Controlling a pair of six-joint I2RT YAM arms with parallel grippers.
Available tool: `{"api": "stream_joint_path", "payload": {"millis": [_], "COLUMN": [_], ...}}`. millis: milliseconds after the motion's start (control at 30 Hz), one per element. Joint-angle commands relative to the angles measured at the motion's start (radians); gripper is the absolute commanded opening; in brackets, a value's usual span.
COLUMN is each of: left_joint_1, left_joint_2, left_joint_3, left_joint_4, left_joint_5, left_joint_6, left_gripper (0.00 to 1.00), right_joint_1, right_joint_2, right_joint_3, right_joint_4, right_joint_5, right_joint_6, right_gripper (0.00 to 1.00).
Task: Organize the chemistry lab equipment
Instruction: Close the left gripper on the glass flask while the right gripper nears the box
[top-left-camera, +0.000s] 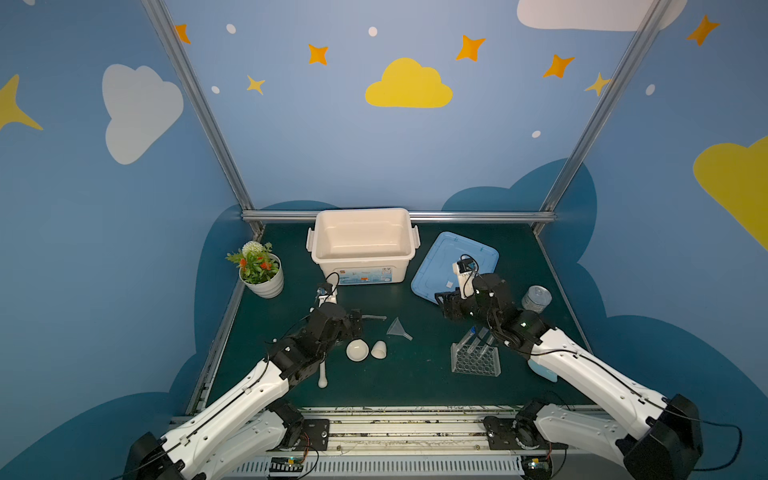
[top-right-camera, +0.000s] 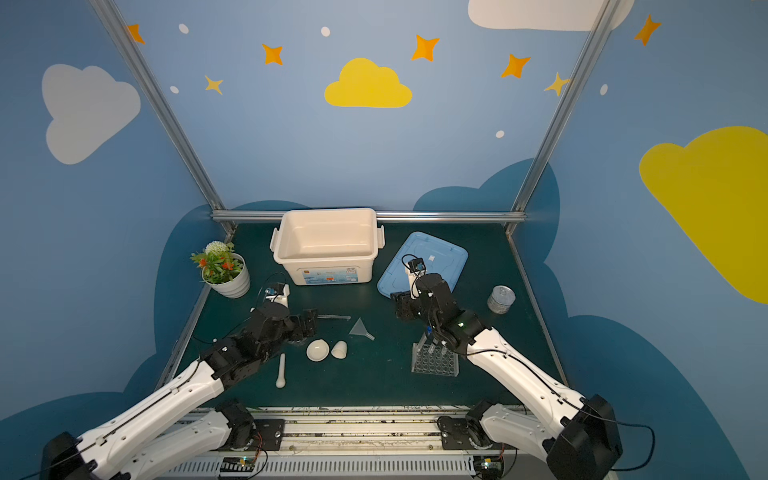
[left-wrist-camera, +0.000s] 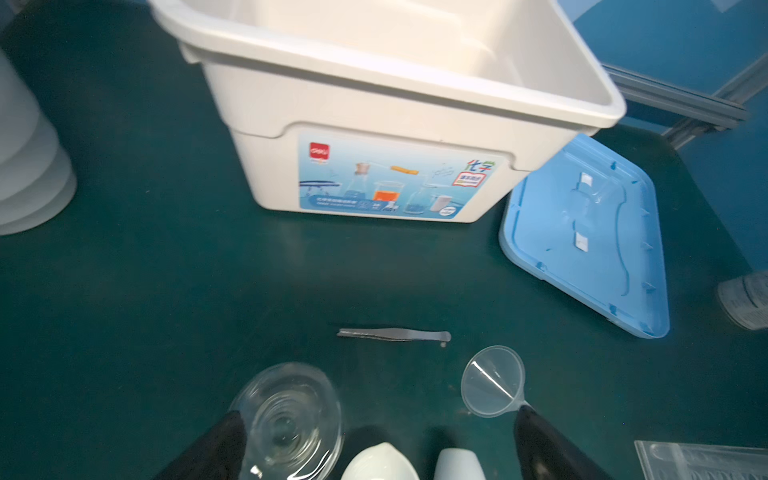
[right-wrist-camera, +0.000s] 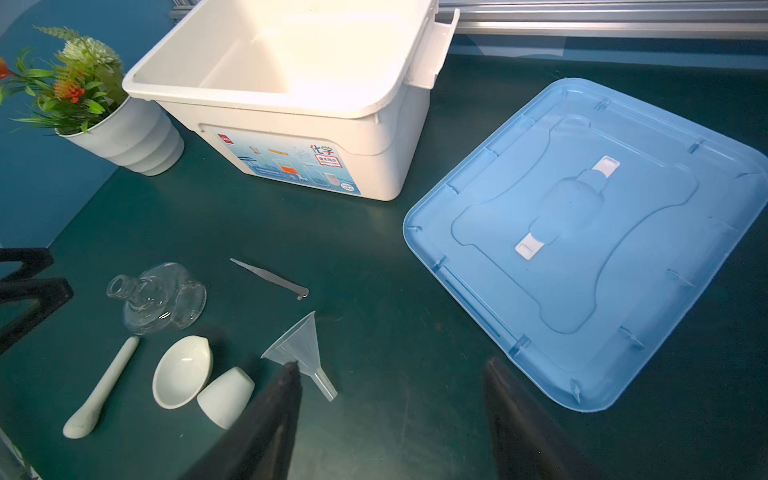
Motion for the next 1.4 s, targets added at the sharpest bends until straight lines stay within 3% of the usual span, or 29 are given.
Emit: {"api": "stream_joint_path", "payload": {"millis": [0,167,500,700,1000,1367], "left_joint_1": [0.017,0.025,0.06,0.12,0.152,0.186], "left_joint_2": [-0.038,-0.019,0.105,0.181,0.224,0.303], "left_joint_3": [-0.006,0.003,0.001,0.002,-0.002,0.029], "left_joint_4": [-0.142,-0.236,-0.152,-0.095,-0.056,-0.041], "left_joint_5": [-0.056,-0.075,-0.012,0.079,0.111,0.141], "left_joint_6": [-0.045,-0.074,-0.08,-0.054,-0.042,-0.022], "left_gripper": [1.0,0.99,0.93,0.81,0.68,0.4], "right_joint_1": [-0.008,-0.019,-0.041,-0.057,-0.07,-0.101], "right_joint_2": [0.018,0.04,0.077,0.115,0.187,0.241], "right_joint_3": [0.034,0.043,0.067,0.094,0.144,0.172], "right_joint_4": [0.028,0.034,0.041,0.042,0.046,0.087], "right_joint_5": [-0.046,-0.065,-0.106,-0.124,-0.166,-0.259], "right_joint_6": [-0.013,-0.015,-0.005,0.002,0.013,0.026], "right_gripper": [0.69,0.69,0.69,0.69,0.7,0.78]}}
